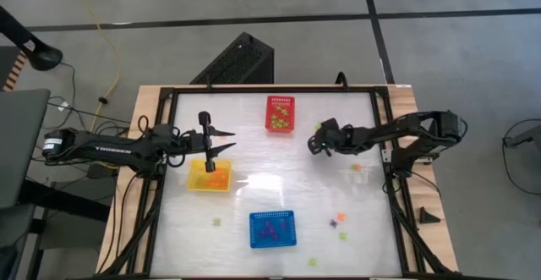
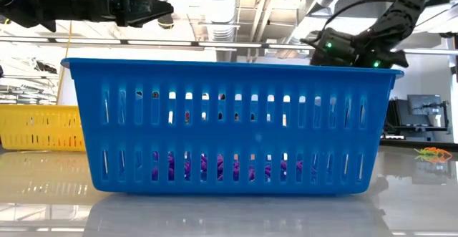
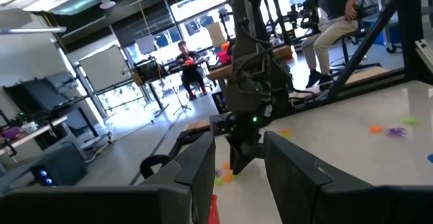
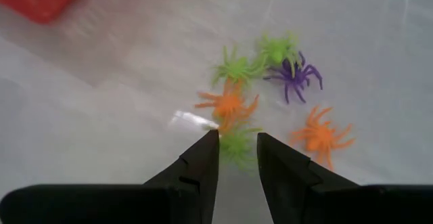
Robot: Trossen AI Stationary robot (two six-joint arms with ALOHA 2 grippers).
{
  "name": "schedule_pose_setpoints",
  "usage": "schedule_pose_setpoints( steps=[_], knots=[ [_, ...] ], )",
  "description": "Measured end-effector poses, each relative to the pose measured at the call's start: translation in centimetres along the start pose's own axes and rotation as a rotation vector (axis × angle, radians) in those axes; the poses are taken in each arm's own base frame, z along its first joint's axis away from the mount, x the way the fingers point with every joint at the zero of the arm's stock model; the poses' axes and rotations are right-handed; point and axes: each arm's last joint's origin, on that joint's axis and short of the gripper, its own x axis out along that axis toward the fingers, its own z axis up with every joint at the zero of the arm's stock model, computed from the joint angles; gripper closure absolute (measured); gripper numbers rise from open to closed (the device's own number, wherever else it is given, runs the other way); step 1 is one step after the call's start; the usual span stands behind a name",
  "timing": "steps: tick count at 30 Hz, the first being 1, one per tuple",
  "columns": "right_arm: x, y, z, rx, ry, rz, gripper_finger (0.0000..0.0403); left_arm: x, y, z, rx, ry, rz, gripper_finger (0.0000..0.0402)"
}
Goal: Sort Halloween decoration
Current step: Put the green spider toy into the red basket
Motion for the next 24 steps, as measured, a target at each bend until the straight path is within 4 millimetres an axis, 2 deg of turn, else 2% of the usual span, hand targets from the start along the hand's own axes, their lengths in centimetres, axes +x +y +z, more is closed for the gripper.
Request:
schedule_pose_setpoints(
  steps=[6,11,18,24],
  knots=[
    [1.0,0.1,-0.3,-0.001,0.012,-0.022,0.0273,0.0,0.0,0.0,0.000,-0.001,0.000,0.0285],
    [0.8,0.4,-0.6,-0.015,0.022,-0.009,0.0310,0.0,0.0,0.0,0.000,-0.002,-0.001,0.0285],
    [0.0,0.5,-0.5,-0.022,0.036,0.039,0.0381,0.0,0.0,0.0,0.000,-0.002,-0.001,0.0285],
    [-1.9,1.0,-0.1,-0.029,-0.004,0.133,0.0384,0.0,-0.1,-0.4,0.043,0.048,0.002,0.0285]
  ],
)
